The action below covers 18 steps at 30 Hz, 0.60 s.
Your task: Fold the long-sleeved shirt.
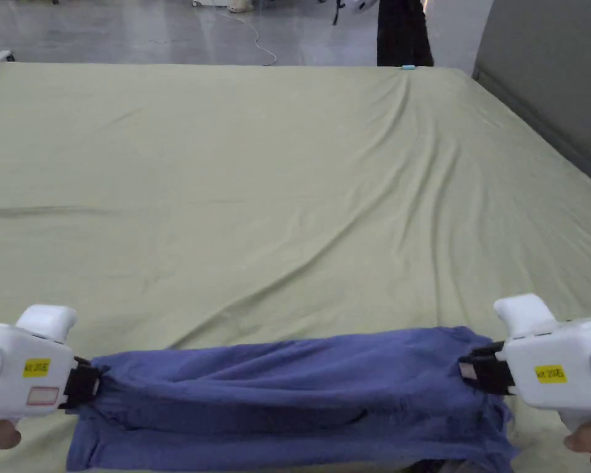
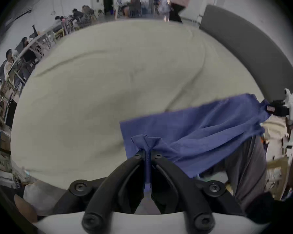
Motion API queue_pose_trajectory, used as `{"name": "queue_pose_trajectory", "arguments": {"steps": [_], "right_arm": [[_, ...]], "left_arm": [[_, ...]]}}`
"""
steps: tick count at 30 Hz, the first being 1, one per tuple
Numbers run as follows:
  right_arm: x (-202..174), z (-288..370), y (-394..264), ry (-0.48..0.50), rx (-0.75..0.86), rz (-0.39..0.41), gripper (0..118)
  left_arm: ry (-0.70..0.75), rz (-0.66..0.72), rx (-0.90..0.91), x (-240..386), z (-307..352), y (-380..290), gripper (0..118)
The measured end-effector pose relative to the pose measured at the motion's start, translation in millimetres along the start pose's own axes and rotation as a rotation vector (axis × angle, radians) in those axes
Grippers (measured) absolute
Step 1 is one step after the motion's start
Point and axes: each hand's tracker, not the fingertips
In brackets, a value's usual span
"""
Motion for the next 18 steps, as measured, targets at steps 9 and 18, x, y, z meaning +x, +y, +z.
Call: {"name": "queue_pose_trajectory", "arguments": {"steps": [9, 18], "right_arm": [[-2, -68, -19, -0.089, -0.153, 0.095, 9], [-13, -7, 13, -0.166, 0.078, 0.007, 101]], "left_arm": [[-0.015, 0.066, -0.053, 0, -47, -20, 0], [0.031, 0.129, 0.190, 1, 25, -13, 118]]}}
